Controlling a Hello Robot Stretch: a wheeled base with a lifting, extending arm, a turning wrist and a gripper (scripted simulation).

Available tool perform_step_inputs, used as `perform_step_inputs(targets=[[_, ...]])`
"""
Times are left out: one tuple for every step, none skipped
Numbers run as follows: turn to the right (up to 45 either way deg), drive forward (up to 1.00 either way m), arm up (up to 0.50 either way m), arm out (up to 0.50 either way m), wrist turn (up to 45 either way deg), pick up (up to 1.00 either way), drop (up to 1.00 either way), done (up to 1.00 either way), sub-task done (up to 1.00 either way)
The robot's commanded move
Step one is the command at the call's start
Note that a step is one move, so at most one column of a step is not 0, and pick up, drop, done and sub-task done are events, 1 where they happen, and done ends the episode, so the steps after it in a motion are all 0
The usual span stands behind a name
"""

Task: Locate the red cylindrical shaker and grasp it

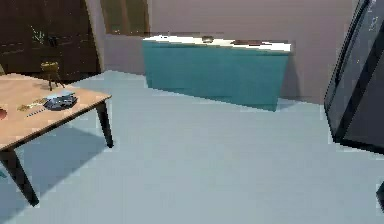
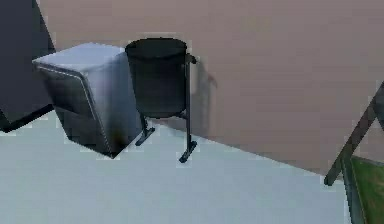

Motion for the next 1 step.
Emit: perform_step_inputs(targets=[[45.0, 0.0, 0.0, 0.0, 0.0, 0.0, 0.0, 0.0, 0.0]])
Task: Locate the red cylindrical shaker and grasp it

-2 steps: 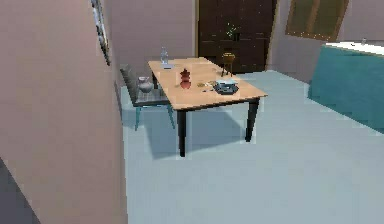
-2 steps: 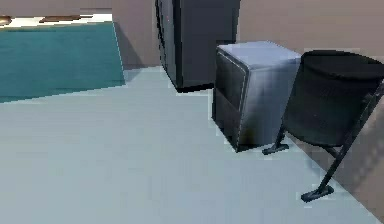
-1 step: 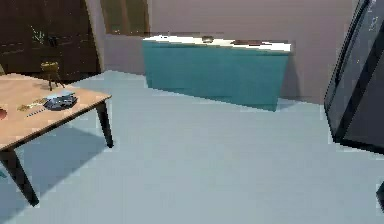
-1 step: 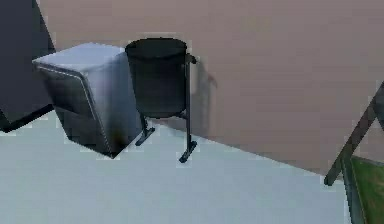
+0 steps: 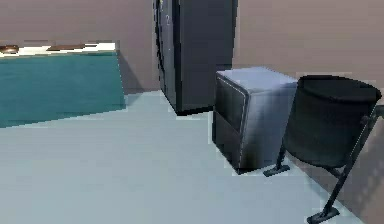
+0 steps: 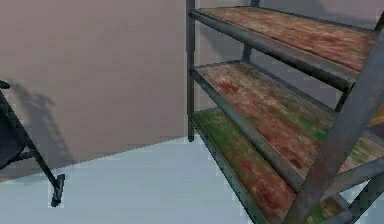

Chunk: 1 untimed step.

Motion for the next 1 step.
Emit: perform_step_inputs(targets=[[21.0, 0.0, 0.0, 0.0, 0.0, 0.0, 0.0, 0.0, 0.0]])
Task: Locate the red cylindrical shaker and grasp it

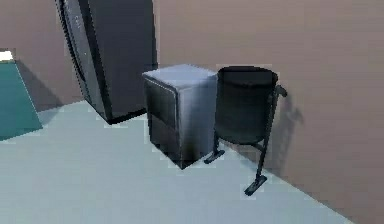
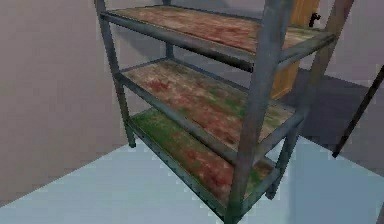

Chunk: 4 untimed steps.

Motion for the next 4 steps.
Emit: perform_step_inputs(targets=[[0.0, 0.05, 0.0, 0.0, 0.0, 0.0, 0.0, 0.0, 0.0], [-45.0, 0.0, 0.0, 0.0, 0.0, 0.0, 0.0, 0.0, 0.0], [-15.0, 0.0, 0.0, 0.0, 0.0, 0.0, 0.0, 0.0, 0.0], [0.0, 0.35, 0.0, 0.0, 0.0, 0.0, 0.0, 0.0, 0.0]])
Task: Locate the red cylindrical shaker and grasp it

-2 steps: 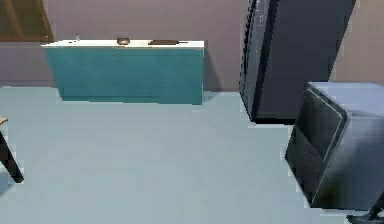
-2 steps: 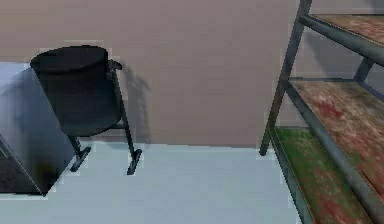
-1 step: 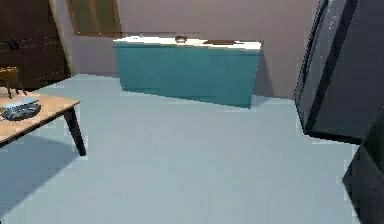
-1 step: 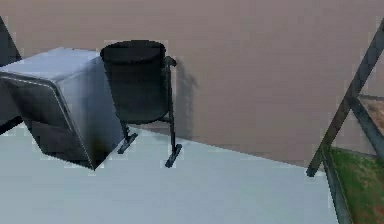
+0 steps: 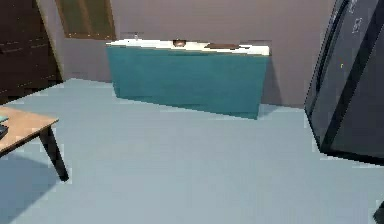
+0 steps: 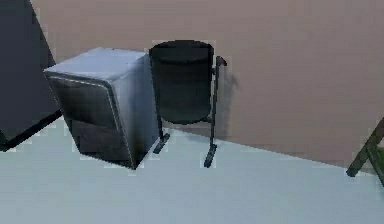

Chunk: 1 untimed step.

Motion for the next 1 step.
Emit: perform_step_inputs(targets=[[-45.0, 0.0, 0.0, 0.0, 0.0, 0.0, 0.0, 0.0, 0.0]])
